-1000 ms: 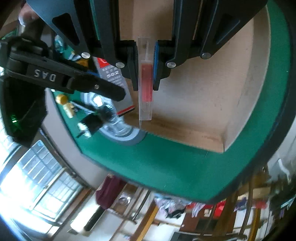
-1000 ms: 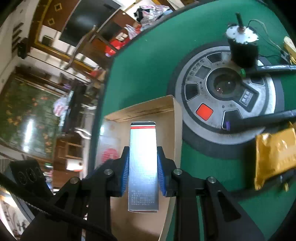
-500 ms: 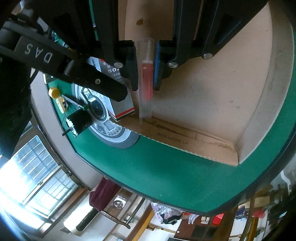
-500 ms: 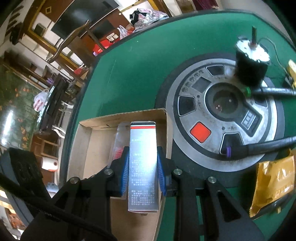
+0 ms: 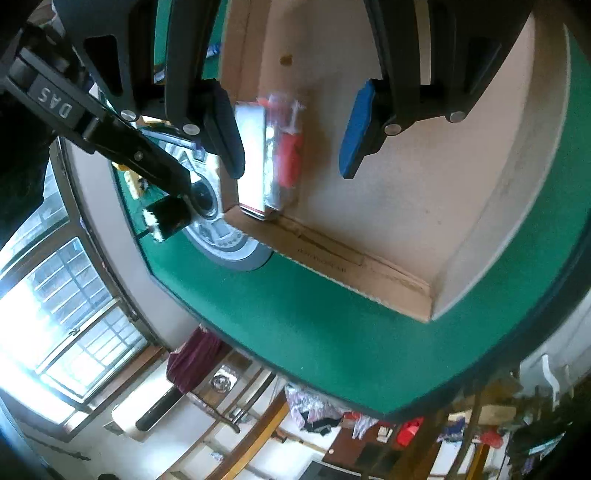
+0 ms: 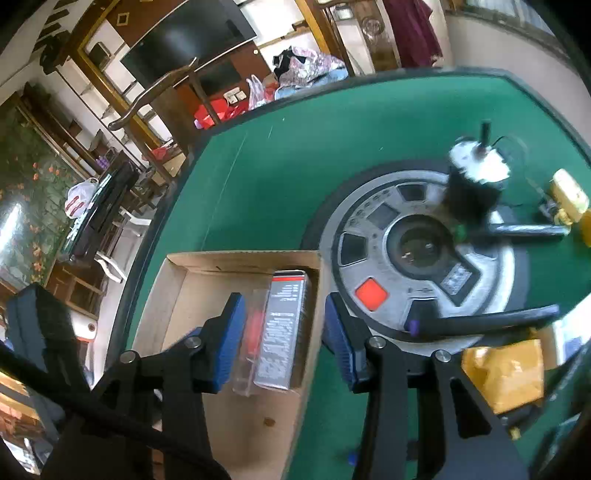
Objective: Organize objects
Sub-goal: 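Withdraw both tools from the tray back over the table, then grasp the blue marker with the left tool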
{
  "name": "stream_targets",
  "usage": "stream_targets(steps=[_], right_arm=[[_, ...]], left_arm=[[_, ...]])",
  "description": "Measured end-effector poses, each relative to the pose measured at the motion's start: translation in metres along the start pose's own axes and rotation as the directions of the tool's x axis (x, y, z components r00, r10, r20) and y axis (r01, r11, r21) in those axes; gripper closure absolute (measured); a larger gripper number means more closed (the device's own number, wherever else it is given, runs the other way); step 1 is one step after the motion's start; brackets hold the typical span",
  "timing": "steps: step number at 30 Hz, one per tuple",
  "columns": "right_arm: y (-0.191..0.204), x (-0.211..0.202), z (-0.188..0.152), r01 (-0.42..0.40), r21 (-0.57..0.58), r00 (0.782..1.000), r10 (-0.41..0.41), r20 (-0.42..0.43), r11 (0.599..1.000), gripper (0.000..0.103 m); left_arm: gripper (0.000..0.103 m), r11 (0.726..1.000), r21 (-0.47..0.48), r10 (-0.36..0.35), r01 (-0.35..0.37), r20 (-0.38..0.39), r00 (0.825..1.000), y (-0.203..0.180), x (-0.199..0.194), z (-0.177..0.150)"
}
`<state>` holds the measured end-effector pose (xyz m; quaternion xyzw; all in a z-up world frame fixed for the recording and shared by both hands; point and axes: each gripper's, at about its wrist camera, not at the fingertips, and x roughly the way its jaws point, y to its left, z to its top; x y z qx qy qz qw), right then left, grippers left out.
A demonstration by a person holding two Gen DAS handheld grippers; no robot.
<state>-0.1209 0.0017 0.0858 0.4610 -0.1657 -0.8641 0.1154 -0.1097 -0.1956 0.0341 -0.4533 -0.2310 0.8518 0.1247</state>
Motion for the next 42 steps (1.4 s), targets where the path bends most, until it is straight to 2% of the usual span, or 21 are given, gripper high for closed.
stream_targets(steps=[4, 8, 9, 10, 12, 13, 14, 15, 16, 19, 22, 24, 26, 30, 31, 32, 33, 34, 35, 38, 42], right_arm=[[-0.006, -0.031, -0.003, 0.035, -0.037, 0.999, -0.034, 0.024, 0.999, 0.060], [-0.027, -0.079, -0.002, 0.070, -0.036, 0.996, -0.068, 0.063, 0.997, 0.057], [-0.035, -0.097, -0.002, 0.089, -0.034, 0.992, -0.085, 0.096, 0.995, 0.046], [-0.040, -0.111, -0.003, 0.106, -0.041, 0.985, -0.099, 0.139, 0.994, 0.027], [-0.062, -0.144, -0.019, 0.100, -0.037, 0.945, -0.083, 0.317, 0.994, 0.010], [-0.077, -0.154, -0.027, 0.079, -0.012, 0.923, -0.069, 0.379, 0.997, 0.010], [-0.097, -0.158, -0.035, 0.079, 0.048, 0.914, -0.091, 0.395, 0.996, 0.010], [-0.123, -0.153, -0.040, 0.117, 0.138, 0.927, -0.158, 0.341, 0.983, 0.010], [-0.143, -0.146, -0.044, 0.115, 0.184, 0.939, -0.167, 0.301, 0.976, 0.010], [-0.189, -0.131, -0.056, 0.129, 0.247, 0.949, -0.192, 0.250, 0.960, 0.010], [-0.221, -0.128, -0.069, 0.112, 0.276, 0.941, -0.191, 0.278, 0.955, 0.014], [-0.225, -0.135, -0.072, 0.149, 0.244, 0.923, -0.223, 0.313, 0.958, 0.014], [-0.227, -0.139, -0.071, 0.131, 0.230, 0.919, -0.206, 0.337, 0.964, 0.014], [-0.223, -0.145, -0.070, 0.122, 0.210, 0.906, -0.196, 0.375, 0.970, 0.014], [-0.220, -0.145, -0.070, 0.123, 0.203, 0.904, -0.194, 0.381, 0.971, 0.014], [-0.219, -0.145, -0.068, 0.125, 0.196, 0.901, -0.193, 0.387, 0.973, 0.014], [-0.217, -0.147, -0.069, 0.135, 0.187, 0.895, -0.200, 0.398, 0.973, 0.014], [-0.217, -0.150, -0.071, 0.142, 0.180, 0.891, -0.205, 0.405, 0.973, 0.014], [-0.216, -0.152, -0.072, 0.150, 0.175, 0.885, -0.211, 0.416, 0.973, 0.014], [-0.219, -0.158, -0.077, 0.144, 0.186, 0.880, -0.212, 0.425, 0.972, 0.014], [-0.228, -0.157, -0.076, 0.102, 0.219, 0.894, -0.186, 0.407, 0.970, 0.014]], left_arm=[[0.044, 1.000, 0.026, -0.015, 0.014, 0.050, 0.999, -0.016, -0.031, -0.012], [0.043, 0.994, 0.095, -0.062, 0.056, 0.062, 0.996, -0.044, -0.055, -0.030], [0.042, 0.991, 0.116, -0.066, 0.059, 0.060, 0.996, -0.052, -0.056, -0.034], [0.041, 0.988, 0.141, -0.064, 0.055, 0.056, 0.996, -0.060, -0.056, -0.040], [0.041, 0.980, 0.195, -0.056, 0.047, 0.040, 0.998, -0.080, -0.051, -0.054], [0.041, 0.975, 0.216, -0.054, 0.047, 0.030, 0.998, -0.088, -0.048, -0.059], [0.041, 0.968, 0.245, -0.050, 0.044, 0.015, 0.999, -0.098, -0.043, -0.067], [0.041, 0.961, 0.275, -0.043, 0.041, 0.002, 0.999, -0.107, -0.037, -0.074], [0.041, 0.954, 0.297, -0.039, 0.040, -0.008, 0.999, -0.116, -0.031, -0.079], [0.041, 0.913, 0.408, -0.005, 0.025, -0.050, 0.999, -0.144, -0.013, -0.100], [0.041, 0.857, 0.515, 0.052, -0.009, -0.070, 0.996, -0.164, 0.004, -0.118], [0.041, 0.814, 0.580, 0.103, -0.042, -0.072, 0.992, -0.172, 0.017, -0.130], [0.041, 0.775, 0.625, 0.156, -0.089, -0.053, 0.986, -0.178, 0.031, -0.138], [0.041, 0.736, 0.662, 0.219, -0.142, -0.034, 0.975, -0.180, 0.049, -0.145], [0.042, 0.716, 0.681, 0.236, -0.153, -0.030, 0.971, -0.180, 0.052, -0.149], [0.050, 0.704, 0.693, 0.248, -0.157, -0.032, 0.968, -0.181, 0.055, -0.152], [0.060, 0.707, 0.694, 0.229, -0.138, -0.040, 0.972, -0.180, 0.053, -0.156], [0.078, 0.716, 0.689, 0.214, -0.115, -0.060, 0.975, -0.179, 0.052, -0.157], [0.084, 0.723, 0.684, 0.207, -0.100, -0.076, 0.975, -0.179, 0.050, -0.160], [0.091, 0.720, 0.689, 0.201, -0.089, -0.083, 0.976, -0.179, 0.039, -0.174], [0.091, 0.716, 0.693, 0.197, -0.086, -0.082, 0.977, -0.185, 0.037, -0.182]])
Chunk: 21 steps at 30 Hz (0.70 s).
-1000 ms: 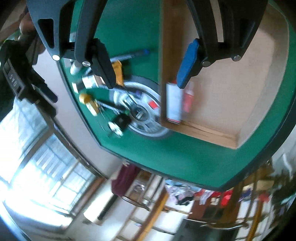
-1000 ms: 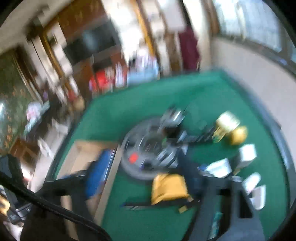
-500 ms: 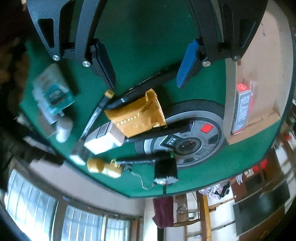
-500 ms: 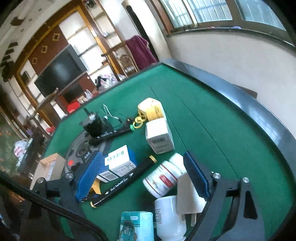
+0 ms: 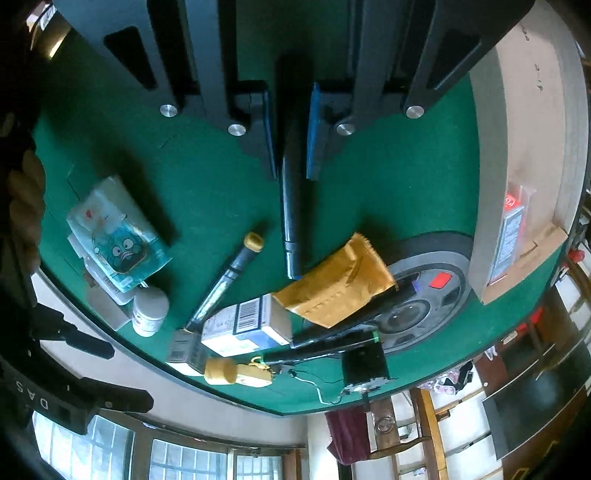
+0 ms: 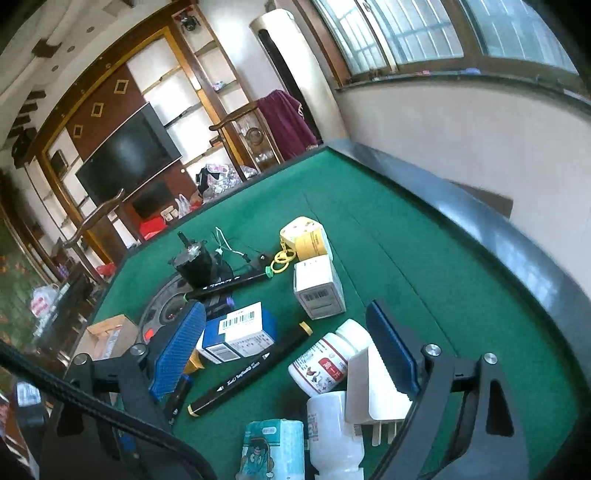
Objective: Organize objects
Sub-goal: 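Grasp the blue marker with the left tool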
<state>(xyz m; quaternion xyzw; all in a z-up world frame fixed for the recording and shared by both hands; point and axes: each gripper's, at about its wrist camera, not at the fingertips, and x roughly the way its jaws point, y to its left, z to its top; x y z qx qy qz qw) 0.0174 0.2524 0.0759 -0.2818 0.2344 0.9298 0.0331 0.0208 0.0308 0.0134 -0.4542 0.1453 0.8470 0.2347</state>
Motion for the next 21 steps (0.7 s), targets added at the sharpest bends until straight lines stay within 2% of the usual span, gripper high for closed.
stream_targets(steps=[7, 8, 13, 17, 21], right_arm=[[-0.003, -0.001, -0.002, 0.015, 0.002, 1.000, -0.015, 0.001, 1.000, 0.014], [-0.003, 0.001, -0.003, 0.018, 0.001, 1.000, -0.018, -0.002, 1.000, 0.014], [-0.005, 0.007, -0.003, 0.025, 0.000, 0.999, -0.025, -0.028, 1.000, 0.014], [-0.005, 0.008, -0.005, 0.038, -0.015, 0.999, -0.039, -0.033, 0.999, 0.014], [0.000, 0.008, -0.007, 0.051, -0.038, 0.998, -0.052, -0.030, 0.998, 0.014]], left_arm=[[0.088, 0.999, -0.040, 0.016, -0.014, 0.042, 0.999, -0.005, 0.013, 0.017], [0.092, 0.999, -0.045, 0.009, -0.007, 0.043, 0.999, -0.005, 0.013, 0.017], [0.092, 0.994, -0.100, -0.041, 0.050, 0.089, 0.995, -0.003, -0.008, 0.000], [0.092, 0.979, -0.168, -0.089, 0.117, 0.166, 0.982, 0.008, -0.040, -0.016], [0.091, 0.951, -0.239, -0.132, 0.198, 0.266, 0.955, 0.030, -0.080, -0.033]])
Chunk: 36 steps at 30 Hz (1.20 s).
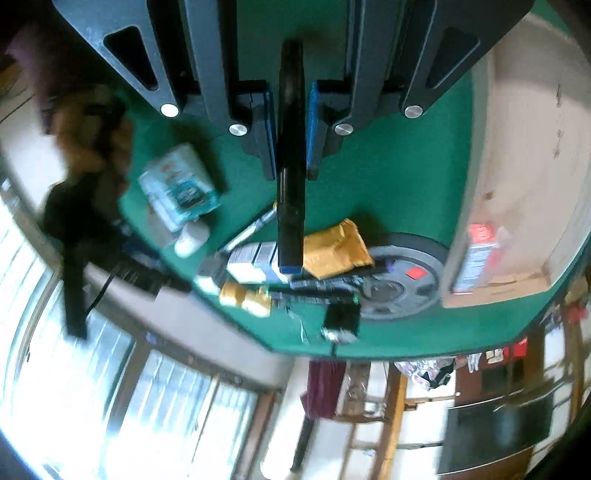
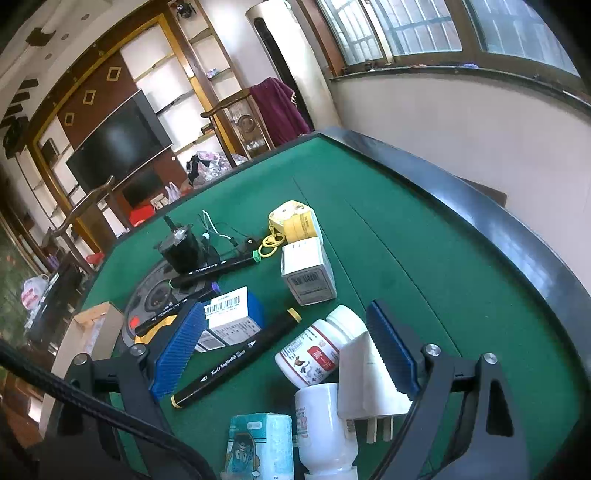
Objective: Organize objects
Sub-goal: 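Grasp the blue marker with the left tool, then grasp the blue cartoon tissue packet with the right tool while the left holds the marker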
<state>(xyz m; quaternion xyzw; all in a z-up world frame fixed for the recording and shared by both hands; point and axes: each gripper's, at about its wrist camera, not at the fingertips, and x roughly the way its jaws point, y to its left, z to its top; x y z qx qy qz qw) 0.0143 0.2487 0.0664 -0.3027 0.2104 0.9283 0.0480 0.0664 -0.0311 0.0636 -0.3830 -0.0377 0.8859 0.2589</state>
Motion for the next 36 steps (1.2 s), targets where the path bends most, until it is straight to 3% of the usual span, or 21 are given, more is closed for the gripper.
stream_targets(steps=[6, 13, 17, 20, 24, 26, 27, 28, 30, 36], right_arm=[[0.004, -0.015, -0.010, -0.065, -0.016, 0.992, 0.063, -0.110, 0.998, 0.014], [0.009, -0.042, -0.044, -0.017, -0.104, 0.970, -0.008, -0.244, 0.994, 0.014], [0.013, -0.059, -0.059, -0.067, -0.088, 0.972, 0.045, -0.231, 0.994, 0.015], [0.032, -0.057, -0.061, -0.031, -0.197, 0.982, -0.007, -0.190, 0.980, 0.016], [0.050, -0.026, -0.066, 0.049, -0.318, 0.970, -0.122, -0.212, 0.947, 0.030], [0.056, -0.016, -0.070, 0.080, -0.367, 0.964, -0.166, -0.208, 0.927, 0.043], [0.057, -0.008, -0.073, 0.067, -0.367, 0.956, -0.166, -0.244, 0.928, 0.046], [0.061, -0.010, -0.073, 0.082, -0.387, 0.962, -0.175, -0.211, 0.918, 0.050], [0.067, -0.004, -0.077, 0.014, -0.394, 0.953, -0.132, -0.274, 0.919, 0.059], [0.066, 0.001, -0.080, 0.020, -0.387, 0.947, -0.141, -0.289, 0.922, 0.059]], left_arm=[[0.091, 0.998, -0.050, -0.043, 0.048, 0.086, 0.995, 0.026, -0.054, -0.004], [0.091, 0.994, -0.069, -0.077, 0.087, 0.139, 0.987, 0.039, -0.074, -0.016], [0.091, 0.992, -0.069, -0.090, 0.103, 0.168, 0.982, 0.044, -0.084, -0.019], [0.091, 0.989, -0.086, -0.105, 0.121, 0.171, 0.980, 0.049, -0.087, -0.021], [0.091, 0.988, -0.095, -0.105, 0.124, 0.181, 0.978, 0.053, -0.094, -0.025], [0.091, 0.988, -0.091, -0.103, 0.121, 0.187, 0.977, 0.055, -0.098, -0.027], [0.091, 0.988, -0.091, -0.102, 0.121, 0.190, 0.977, 0.055, -0.098, -0.027], [0.091, 0.988, -0.094, -0.102, 0.122, 0.193, 0.976, 0.057, -0.099, -0.027], [0.091, 0.987, -0.106, -0.102, 0.124, 0.194, 0.976, 0.061, -0.099, -0.028], [0.091, 0.981, -0.135, -0.114, 0.143, 0.199, 0.973, 0.071, -0.099, -0.030]])
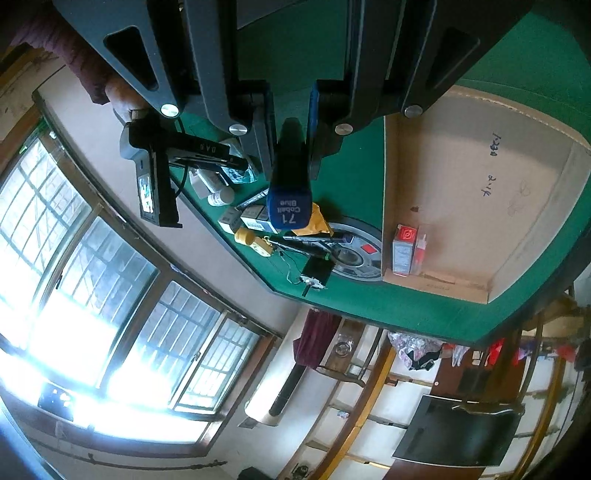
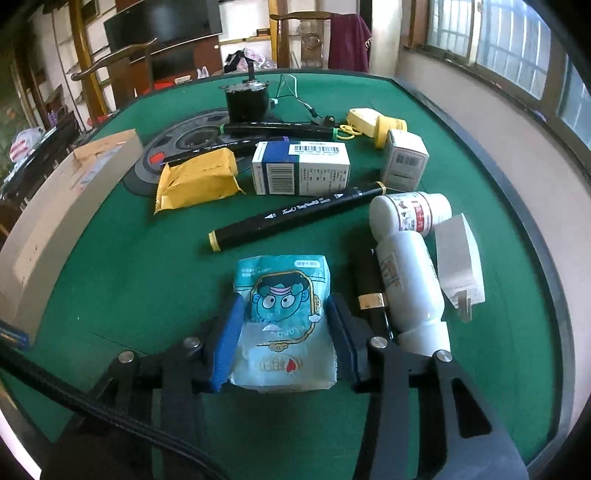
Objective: Organize objects
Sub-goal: 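Grasp the blue cartoon tissue packet with the right tool while the left holds the marker, then carry the marker and tissue packet into the tray and open both tools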
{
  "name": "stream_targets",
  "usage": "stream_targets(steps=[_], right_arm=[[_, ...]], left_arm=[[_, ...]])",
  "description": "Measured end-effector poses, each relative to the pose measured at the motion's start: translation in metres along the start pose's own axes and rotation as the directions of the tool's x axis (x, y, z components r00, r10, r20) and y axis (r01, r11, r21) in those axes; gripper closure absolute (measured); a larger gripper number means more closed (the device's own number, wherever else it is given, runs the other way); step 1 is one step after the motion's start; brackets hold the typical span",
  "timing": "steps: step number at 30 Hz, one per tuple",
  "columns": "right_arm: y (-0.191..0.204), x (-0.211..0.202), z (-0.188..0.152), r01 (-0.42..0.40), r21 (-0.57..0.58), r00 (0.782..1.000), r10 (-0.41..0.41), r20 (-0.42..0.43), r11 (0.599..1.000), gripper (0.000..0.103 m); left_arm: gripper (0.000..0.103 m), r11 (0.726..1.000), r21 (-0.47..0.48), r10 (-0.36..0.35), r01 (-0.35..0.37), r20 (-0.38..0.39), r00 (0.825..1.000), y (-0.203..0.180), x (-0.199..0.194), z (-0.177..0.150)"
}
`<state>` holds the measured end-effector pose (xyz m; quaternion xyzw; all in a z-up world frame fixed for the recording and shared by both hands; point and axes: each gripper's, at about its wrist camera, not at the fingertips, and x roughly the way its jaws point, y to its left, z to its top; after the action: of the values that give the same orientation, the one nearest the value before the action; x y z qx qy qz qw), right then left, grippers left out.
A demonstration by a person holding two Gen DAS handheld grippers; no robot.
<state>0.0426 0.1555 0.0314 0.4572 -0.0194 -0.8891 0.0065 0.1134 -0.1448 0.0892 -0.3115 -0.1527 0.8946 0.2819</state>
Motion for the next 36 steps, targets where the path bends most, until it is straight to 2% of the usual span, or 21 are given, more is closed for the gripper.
stream_targets(steps=[3, 5, 6, 7, 9, 12, 14, 16, 18, 19, 20, 24, 26, 27, 28, 32, 34, 36], right_arm=[[0.003, -0.001, -0.001, 0.002, -0.017, 1.000, -0.002, -0.001, 1.000, 0.063], [0.004, -0.005, 0.000, -0.023, -0.010, 1.000, 0.023, 0.005, 1.000, 0.079], [0.004, -0.007, 0.002, -0.033, -0.004, 0.999, 0.033, 0.006, 0.999, 0.096], [0.004, -0.007, 0.004, -0.047, 0.006, 0.999, 0.047, 0.005, 0.999, 0.101], [0.004, -0.011, 0.005, -0.080, 0.023, 0.997, 0.080, 0.010, 0.997, 0.101], [0.008, -0.004, 0.007, -0.085, 0.009, 0.996, 0.085, -0.024, 0.996, 0.100], [0.004, -0.003, 0.006, -0.108, 0.050, 0.994, 0.108, -0.013, 0.993, 0.090], [0.003, -0.005, 0.006, -0.121, 0.067, 0.993, 0.122, -0.006, 0.990, 0.061], [0.009, -0.011, 0.004, -0.151, 0.041, 0.988, 0.150, 0.019, 0.988, 0.045], [0.012, -0.013, 0.004, -0.150, 0.024, 0.988, 0.150, 0.023, 0.988, 0.039], [0.019, -0.014, 0.005, -0.138, -0.004, 0.990, 0.138, 0.022, 0.990, 0.037], [0.041, -0.001, 0.003, -0.036, -0.111, 0.999, 0.036, -0.005, 0.993, 0.037], [0.046, 0.010, 0.001, -0.008, -0.131, 0.999, 0.003, -0.038, 0.991, 0.046], [0.044, 0.010, 0.002, -0.045, -0.110, 0.998, 0.041, -0.040, 0.993, 0.061], [0.040, 0.008, 0.003, -0.060, -0.078, 0.998, 0.057, -0.042, 0.995, 0.066], [0.033, 0.001, 0.003, -0.090, -0.041, 0.995, 0.089, -0.040, 0.995, 0.073], [0.030, -0.003, 0.004, -0.133, -0.013, 0.990, 0.132, -0.039, 0.991, 0.078], [0.031, -0.011, 0.007, -0.190, 0.010, 0.981, 0.190, -0.025, 0.982, 0.079]], left_arm=[[0.091, 1.000, -0.006, -0.007, 0.007, 0.011, 1.000, 0.003, -0.006, 0.002], [0.091, 1.000, -0.007, -0.007, 0.007, 0.022, 1.000, 0.005, -0.011, 0.004], [0.091, 1.000, -0.009, -0.007, 0.007, 0.027, 1.000, 0.007, -0.013, 0.005], [0.091, 1.000, -0.013, -0.006, 0.006, 0.031, 1.000, 0.009, -0.016, 0.006], [0.091, 1.000, -0.032, 0.000, 0.001, 0.039, 0.999, 0.016, -0.022, 0.009], [0.091, 0.997, -0.071, 0.001, 0.002, 0.050, 0.999, 0.029, -0.028, 0.011], [0.091, 0.996, -0.086, 0.007, -0.003, 0.055, 0.998, 0.036, -0.030, 0.011], [0.091, 0.996, -0.094, 0.008, -0.002, 0.053, 0.999, 0.040, -0.031, 0.011], [0.091, 0.995, -0.096, 0.005, 0.000, 0.051, 0.999, 0.042, -0.030, 0.010], [0.091, 0.995, -0.097, 0.004, 0.001, 0.051, 0.999, 0.043, -0.030, 0.010], [0.091, 0.995, -0.099, 0.004, 0.001, 0.051, 0.999, 0.043, -0.030, 0.009], [0.091, 0.995, -0.104, 0.001, 0.004, 0.048, 0.999, 0.044, -0.031, 0.010], [0.091, 0.995, -0.101, 0.002, 0.003, 0.049, 0.999, 0.046, -0.034, 0.011], [0.091, 0.995, -0.099, 0.003, 0.002, 0.050, 0.999, 0.046, -0.035, 0.011], [0.091, 0.995, -0.097, 0.005, 0.000, 0.050, 0.999, 0.047, -0.037, 0.011], [0.091, 0.997, -0.082, 0.018, -0.014, 0.051, 0.999, 0.051, -0.042, 0.015], [0.091, 0.997, -0.076, 0.023, -0.019, 0.052, 0.998, 0.053, -0.045, 0.019], [0.091, 0.997, -0.076, 0.023, -0.019, 0.048, 0.999, 0.058, -0.048, 0.025]])
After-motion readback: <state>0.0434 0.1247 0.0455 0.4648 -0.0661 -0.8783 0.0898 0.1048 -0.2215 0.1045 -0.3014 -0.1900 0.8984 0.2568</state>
